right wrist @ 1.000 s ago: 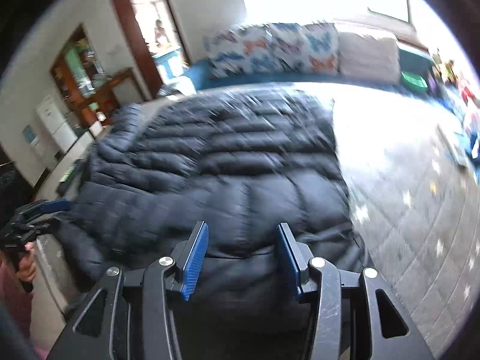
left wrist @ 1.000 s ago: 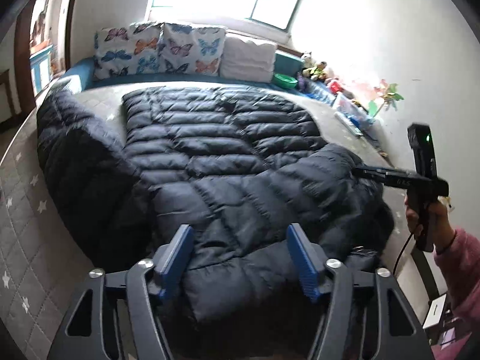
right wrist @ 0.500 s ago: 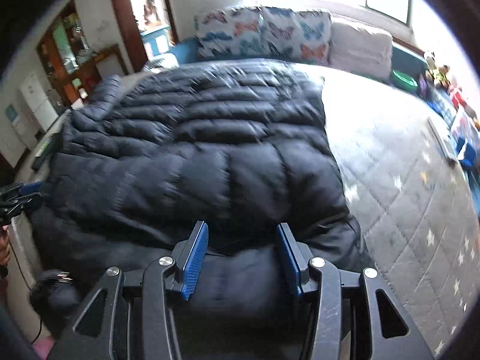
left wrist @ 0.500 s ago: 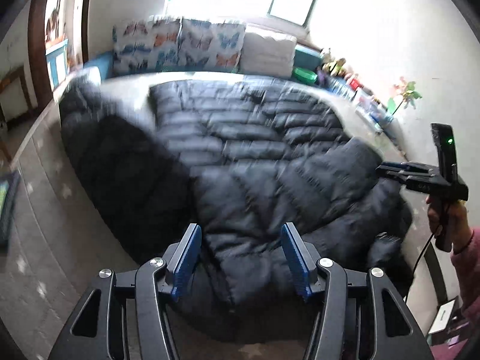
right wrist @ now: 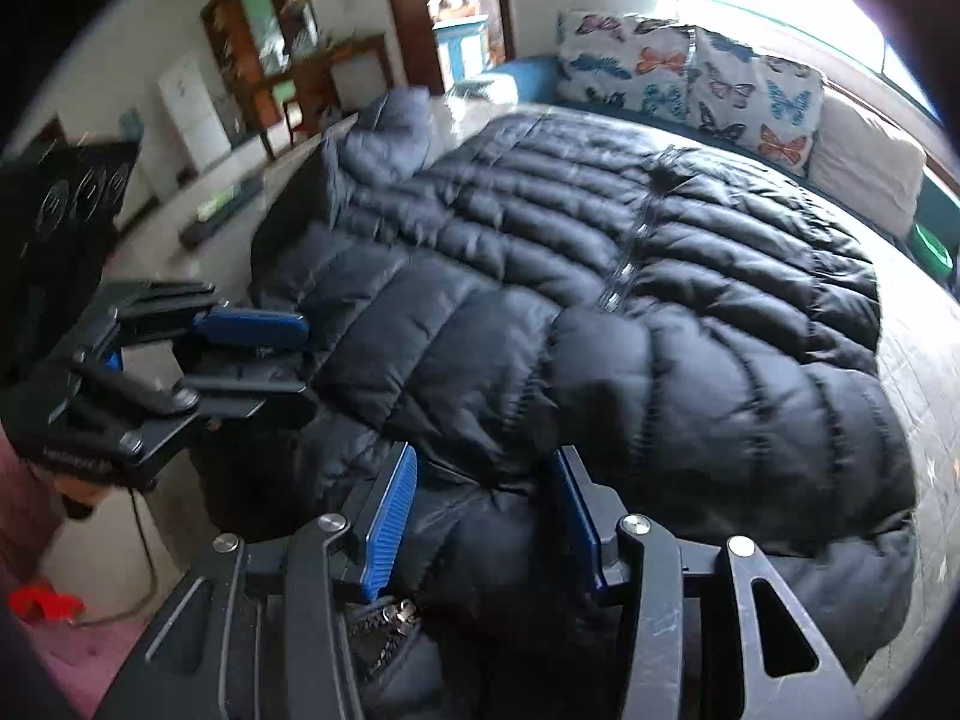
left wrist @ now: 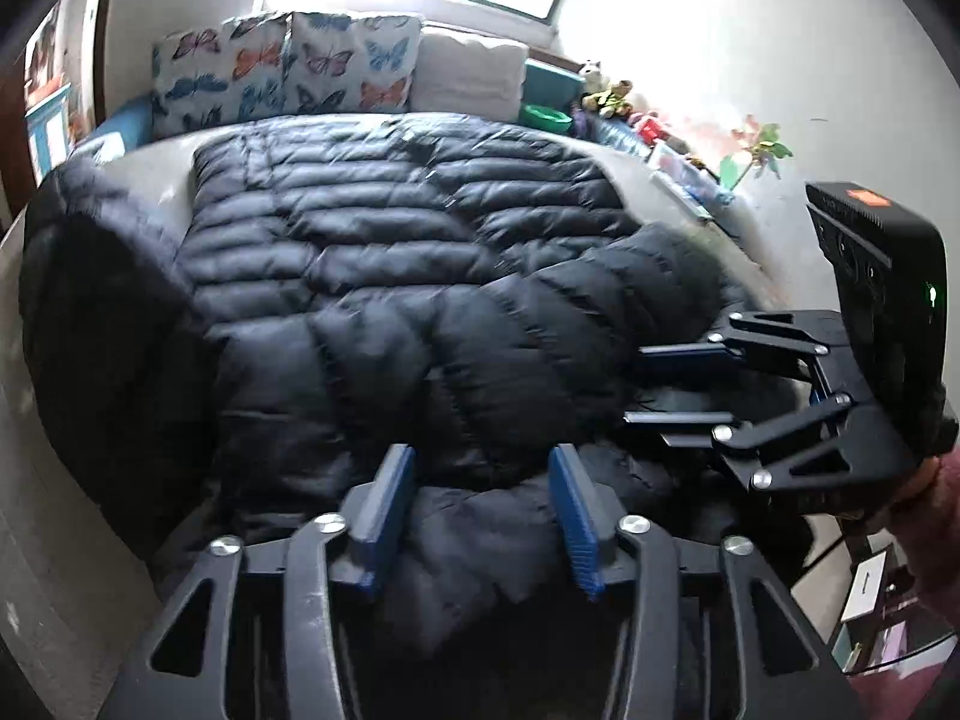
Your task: Fold large clothes
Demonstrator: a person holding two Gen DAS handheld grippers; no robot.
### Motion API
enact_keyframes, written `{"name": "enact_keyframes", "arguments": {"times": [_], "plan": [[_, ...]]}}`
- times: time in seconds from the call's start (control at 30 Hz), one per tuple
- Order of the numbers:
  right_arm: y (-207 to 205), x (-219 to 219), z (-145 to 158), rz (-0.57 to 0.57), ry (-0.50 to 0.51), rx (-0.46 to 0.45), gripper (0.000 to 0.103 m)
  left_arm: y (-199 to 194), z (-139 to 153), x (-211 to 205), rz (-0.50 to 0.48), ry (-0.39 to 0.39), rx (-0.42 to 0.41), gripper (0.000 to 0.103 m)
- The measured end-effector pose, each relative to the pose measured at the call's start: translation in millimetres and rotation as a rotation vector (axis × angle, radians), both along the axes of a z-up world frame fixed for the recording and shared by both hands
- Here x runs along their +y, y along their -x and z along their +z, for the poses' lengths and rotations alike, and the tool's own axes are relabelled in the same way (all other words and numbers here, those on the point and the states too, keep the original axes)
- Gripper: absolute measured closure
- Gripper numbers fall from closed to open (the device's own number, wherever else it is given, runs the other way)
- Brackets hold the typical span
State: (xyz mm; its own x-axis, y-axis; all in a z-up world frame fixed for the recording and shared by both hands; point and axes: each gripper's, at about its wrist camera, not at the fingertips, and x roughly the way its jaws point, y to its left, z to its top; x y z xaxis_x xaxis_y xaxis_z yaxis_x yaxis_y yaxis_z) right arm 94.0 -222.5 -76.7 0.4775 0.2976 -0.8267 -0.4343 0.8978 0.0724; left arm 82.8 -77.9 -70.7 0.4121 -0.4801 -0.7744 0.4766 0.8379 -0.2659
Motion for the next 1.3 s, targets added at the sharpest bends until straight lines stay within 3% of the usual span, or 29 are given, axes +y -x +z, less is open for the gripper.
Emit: {"name": "enact_keyframes", "arguments": {"times": [0.17,0.37,0.43,0.53,0.67,0.73,0.87,1.0,1.1,1.27,1.3], "plan": [[-7.0,1.9,-8.2,0.007,0.038,0.034,0.050,-5.7,-9.8,-0.6,-0.014,-0.008,-0.003,0.062],[-5.8,15.8,22.5,0.052,0.008,0.038,0.050,-4.8,34.6,44.7,0.024,0.070,-0.007,0.061],[-8.1,26.4,23.7,0.089,0.013,0.033,0.050,-15.0,48.5,73.2,0.104,0.090,-0.018,0.059],[-15.5,41.5,4.0,0.114,0.072,0.081,0.049,-34.5,60.3,113.8,0.255,0.116,0.003,0.035],[-23.9,44.7,-15.8,0.121,0.096,0.120,0.045,-78.7,65.0,173.7,0.472,0.133,0.044,0.033],[-26.0,44.1,-13.3,0.114,0.092,0.144,0.045,-110.6,61.0,203.5,0.566,0.158,0.090,0.033],[-30.0,46.4,7.8,0.115,0.052,0.127,0.045,-161.8,51.6,243.6,0.662,0.191,0.113,0.033],[-28.7,68.2,19.1,0.187,0.015,0.095,0.045,-206.9,42.6,268.9,0.718,0.130,0.096,0.033],[-34.7,89.0,6.8,0.228,0.056,0.108,0.044,-234.7,25.5,282.1,0.771,0.114,0.117,0.033],[-44.1,91.2,-7.6,0.238,0.049,0.145,0.041,-268.3,-7.6,297.0,0.778,0.250,0.193,0.034],[-44.2,89.7,-7.2,0.238,0.039,0.151,0.041,-273.9,-12.2,299.3,0.794,0.245,0.200,0.034]]}}
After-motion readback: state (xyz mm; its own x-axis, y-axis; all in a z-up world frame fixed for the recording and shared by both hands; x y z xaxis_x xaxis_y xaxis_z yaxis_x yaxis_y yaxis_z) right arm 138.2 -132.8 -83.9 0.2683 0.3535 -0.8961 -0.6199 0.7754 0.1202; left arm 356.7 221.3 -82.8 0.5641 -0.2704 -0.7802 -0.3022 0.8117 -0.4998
